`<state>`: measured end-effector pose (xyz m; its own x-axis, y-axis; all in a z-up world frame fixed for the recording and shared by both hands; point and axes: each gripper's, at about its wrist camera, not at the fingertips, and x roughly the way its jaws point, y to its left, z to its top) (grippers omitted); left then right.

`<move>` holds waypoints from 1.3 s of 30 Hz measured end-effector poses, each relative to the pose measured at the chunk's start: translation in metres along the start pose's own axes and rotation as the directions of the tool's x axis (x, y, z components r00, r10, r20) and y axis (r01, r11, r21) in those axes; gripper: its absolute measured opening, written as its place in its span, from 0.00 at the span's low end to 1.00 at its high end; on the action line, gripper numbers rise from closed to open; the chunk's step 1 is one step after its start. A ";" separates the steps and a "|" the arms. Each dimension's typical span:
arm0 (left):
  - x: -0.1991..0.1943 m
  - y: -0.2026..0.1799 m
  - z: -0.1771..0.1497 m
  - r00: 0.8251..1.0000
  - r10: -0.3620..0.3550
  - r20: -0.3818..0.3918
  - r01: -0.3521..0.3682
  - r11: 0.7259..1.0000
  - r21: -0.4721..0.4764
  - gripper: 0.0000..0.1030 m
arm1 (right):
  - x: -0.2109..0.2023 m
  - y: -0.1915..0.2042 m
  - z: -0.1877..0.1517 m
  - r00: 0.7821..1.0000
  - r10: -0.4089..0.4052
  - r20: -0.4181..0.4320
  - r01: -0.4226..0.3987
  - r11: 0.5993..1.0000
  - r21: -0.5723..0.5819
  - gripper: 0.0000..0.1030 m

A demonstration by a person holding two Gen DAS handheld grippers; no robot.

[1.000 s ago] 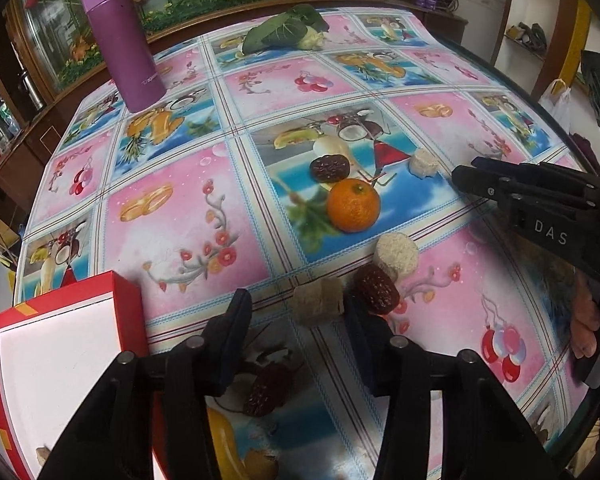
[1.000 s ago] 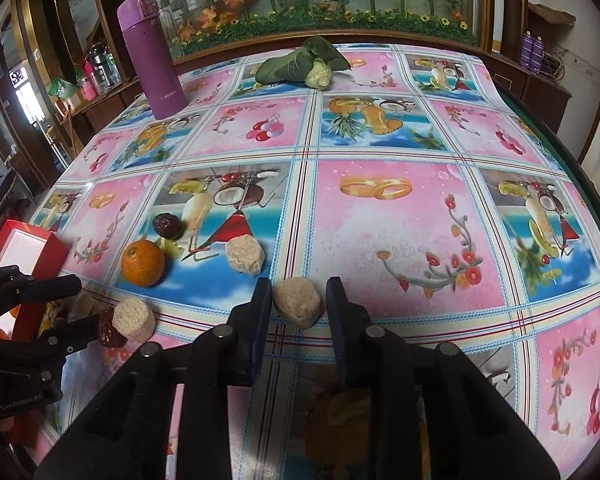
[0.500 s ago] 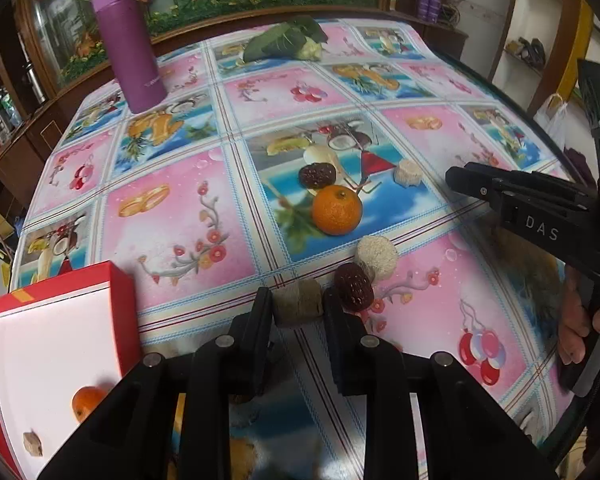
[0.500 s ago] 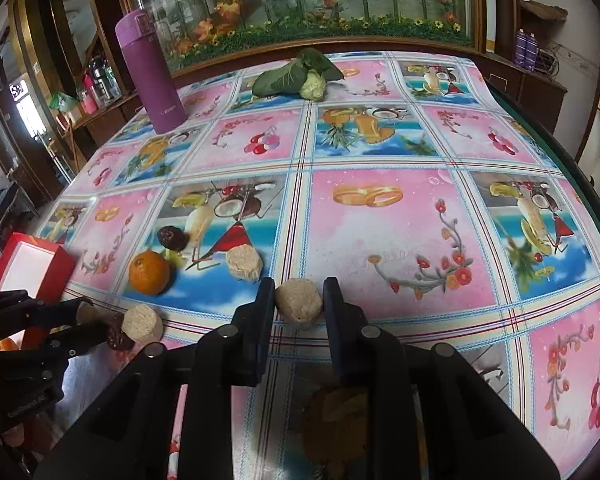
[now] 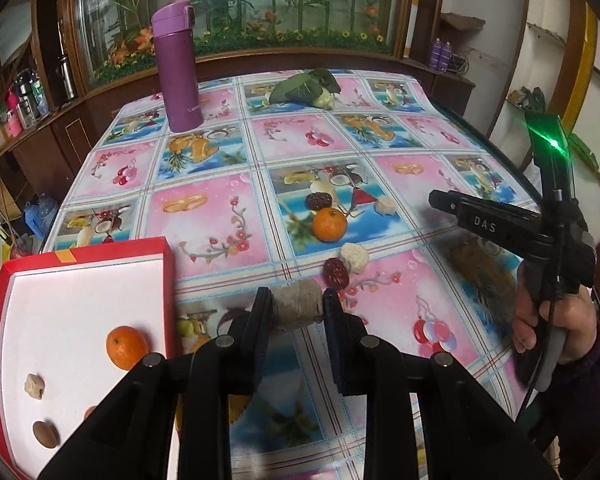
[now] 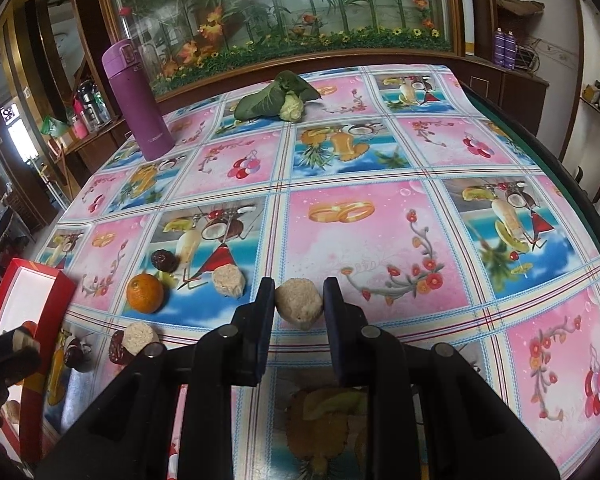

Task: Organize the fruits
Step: 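Grasp a beige cake cube with the right tool while the left tool reaches toward a red date, then grasp a beige cake cube with the left tool while the right tool holds its cube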

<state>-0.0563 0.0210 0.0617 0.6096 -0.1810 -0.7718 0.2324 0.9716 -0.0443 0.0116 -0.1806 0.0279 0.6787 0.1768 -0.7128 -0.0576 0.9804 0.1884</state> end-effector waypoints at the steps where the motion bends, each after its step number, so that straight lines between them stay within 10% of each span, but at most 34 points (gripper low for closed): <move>1: 0.000 0.000 -0.002 1.000 -0.004 -0.002 0.004 1.000 0.003 0.25 | 0.000 -0.001 0.000 1.000 -0.002 0.001 0.002 1.000 0.005 0.25; 22: -0.012 0.005 -0.028 0.995 -0.093 -0.023 0.093 0.996 -0.004 0.25 | -0.014 -0.001 -0.004 0.989 -0.113 0.093 0.108 0.993 0.054 0.25; 39: -0.073 0.033 -0.027 0.994 -0.056 0.098 0.061 0.997 -0.049 0.25 | -0.037 0.068 -0.028 0.989 0.093 0.114 -0.097 0.995 0.031 0.26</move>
<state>-0.1136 0.0708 0.0999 0.6667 -0.2495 -0.7024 0.2318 0.9650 -0.1228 -0.0386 -0.1181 0.0481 0.7494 0.2560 -0.6105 -0.1002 0.9554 0.2777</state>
